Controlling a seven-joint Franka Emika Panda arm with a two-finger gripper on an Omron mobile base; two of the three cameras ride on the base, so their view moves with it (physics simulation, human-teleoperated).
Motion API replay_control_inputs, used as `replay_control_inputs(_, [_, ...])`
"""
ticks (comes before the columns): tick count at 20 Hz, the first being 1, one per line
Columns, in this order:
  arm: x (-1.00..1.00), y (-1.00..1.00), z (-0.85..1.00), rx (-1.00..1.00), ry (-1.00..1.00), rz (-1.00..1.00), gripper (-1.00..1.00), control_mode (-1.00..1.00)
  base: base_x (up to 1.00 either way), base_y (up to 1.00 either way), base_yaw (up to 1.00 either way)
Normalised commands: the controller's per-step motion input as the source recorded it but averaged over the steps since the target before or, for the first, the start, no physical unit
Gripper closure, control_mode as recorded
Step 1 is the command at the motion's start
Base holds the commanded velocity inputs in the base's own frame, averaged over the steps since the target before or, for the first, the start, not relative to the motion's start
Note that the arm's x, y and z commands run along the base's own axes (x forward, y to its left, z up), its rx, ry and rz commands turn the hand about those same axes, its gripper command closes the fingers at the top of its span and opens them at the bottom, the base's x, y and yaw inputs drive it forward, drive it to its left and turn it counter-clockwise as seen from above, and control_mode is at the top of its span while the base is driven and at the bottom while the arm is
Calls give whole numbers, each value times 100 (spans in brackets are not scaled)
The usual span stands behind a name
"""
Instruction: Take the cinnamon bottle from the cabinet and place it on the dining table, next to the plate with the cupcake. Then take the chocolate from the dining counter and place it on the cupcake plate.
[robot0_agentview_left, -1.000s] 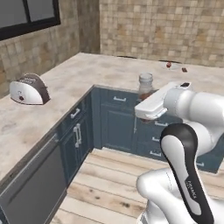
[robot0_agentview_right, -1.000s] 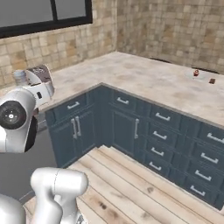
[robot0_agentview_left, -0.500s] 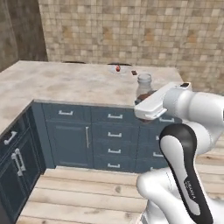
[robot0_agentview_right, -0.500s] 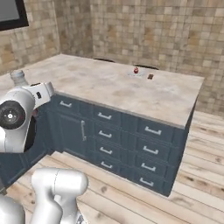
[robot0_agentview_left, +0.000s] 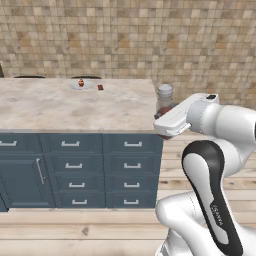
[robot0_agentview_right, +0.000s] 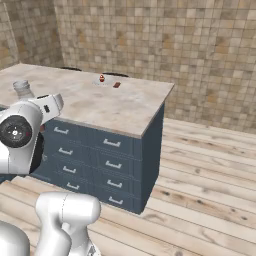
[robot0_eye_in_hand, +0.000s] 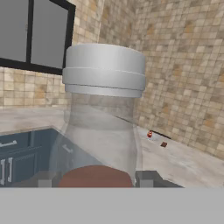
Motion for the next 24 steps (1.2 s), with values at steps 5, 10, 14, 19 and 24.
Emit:
replay_control_inputs(5, [0,0,0,0,0,0,100,100,15,-100,-17])
replay_control_inputs(10, [0,0,0,0,0,0,100,100,63,-89,-16])
replay_control_inputs(14, [0,0,0,0,0,0,100,100,86,-78,-27])
replay_control_inputs(19, [0,0,0,0,0,0,100,100,95,-54,-35])
replay_control_inputs(24, [0,0,0,0,0,0,100,100,100,-14,-39])
